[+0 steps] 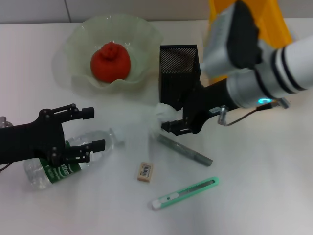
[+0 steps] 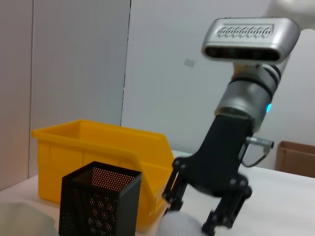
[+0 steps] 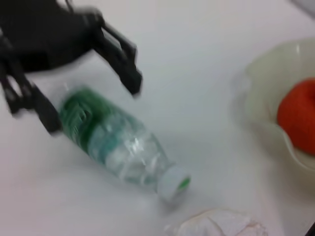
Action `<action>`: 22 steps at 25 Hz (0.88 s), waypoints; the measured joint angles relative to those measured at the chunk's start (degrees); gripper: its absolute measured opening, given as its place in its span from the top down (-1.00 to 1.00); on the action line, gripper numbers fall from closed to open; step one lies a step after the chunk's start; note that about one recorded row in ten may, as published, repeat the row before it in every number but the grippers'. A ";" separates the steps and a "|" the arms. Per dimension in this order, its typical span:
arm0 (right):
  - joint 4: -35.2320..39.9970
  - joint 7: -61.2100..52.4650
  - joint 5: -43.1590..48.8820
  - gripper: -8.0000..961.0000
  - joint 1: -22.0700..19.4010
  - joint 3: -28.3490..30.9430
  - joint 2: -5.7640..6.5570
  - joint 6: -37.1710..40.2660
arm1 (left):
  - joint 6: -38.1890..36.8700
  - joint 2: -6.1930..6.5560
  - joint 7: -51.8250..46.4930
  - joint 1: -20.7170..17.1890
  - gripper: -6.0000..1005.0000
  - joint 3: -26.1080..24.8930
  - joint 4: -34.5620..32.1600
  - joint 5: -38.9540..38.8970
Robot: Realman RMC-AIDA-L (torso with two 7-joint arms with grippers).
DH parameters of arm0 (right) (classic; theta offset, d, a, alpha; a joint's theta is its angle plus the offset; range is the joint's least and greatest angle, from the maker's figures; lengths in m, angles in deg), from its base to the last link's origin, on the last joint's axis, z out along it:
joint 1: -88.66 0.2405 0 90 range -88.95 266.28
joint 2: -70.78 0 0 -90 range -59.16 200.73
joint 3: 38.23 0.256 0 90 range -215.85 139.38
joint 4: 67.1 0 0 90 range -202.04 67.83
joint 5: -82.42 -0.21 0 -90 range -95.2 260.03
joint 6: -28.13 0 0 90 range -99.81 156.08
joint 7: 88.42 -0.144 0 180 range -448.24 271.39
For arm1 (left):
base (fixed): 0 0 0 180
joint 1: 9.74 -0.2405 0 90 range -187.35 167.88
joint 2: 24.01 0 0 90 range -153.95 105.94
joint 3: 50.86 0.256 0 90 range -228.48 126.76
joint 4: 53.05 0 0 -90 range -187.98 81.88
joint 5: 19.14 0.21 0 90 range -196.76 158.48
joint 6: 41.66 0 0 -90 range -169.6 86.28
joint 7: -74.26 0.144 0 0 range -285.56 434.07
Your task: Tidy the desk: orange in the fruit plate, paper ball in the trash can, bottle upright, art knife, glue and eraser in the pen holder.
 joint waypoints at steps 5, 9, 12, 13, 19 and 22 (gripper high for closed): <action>-3.09 14.88 -13.93 -0.04 -6.29 8.12 0.04 3.41 | -0.34 -0.13 -0.13 0.00 -0.60 0.01 0.06 0.00; -16.32 33.59 -27.71 -0.04 -8.78 18.13 0.16 8.58 | -0.80 -0.69 -0.22 -0.07 -0.60 0.01 0.07 0.00; -28.29 45.10 -32.41 -0.04 -7.55 26.44 0.37 13.95 | -0.85 -0.86 -0.23 -0.11 -0.60 0.01 0.07 0.00; -28.29 45.10 -32.41 -0.04 -7.55 26.44 0.37 13.95 | -0.87 -0.93 -0.23 -0.12 -0.60 0.01 0.07 0.00; -45.94 62.63 -33.58 -0.04 -5.70 41.37 0.90 21.88 | -1.02 -1.40 -0.31 -0.21 -0.60 0.01 0.07 0.00; -48.25 67.06 -34.65 -0.04 -7.53 47.74 0.13 22.74 | -1.25 -1.54 -0.79 -0.30 -0.60 0.01 0.07 0.00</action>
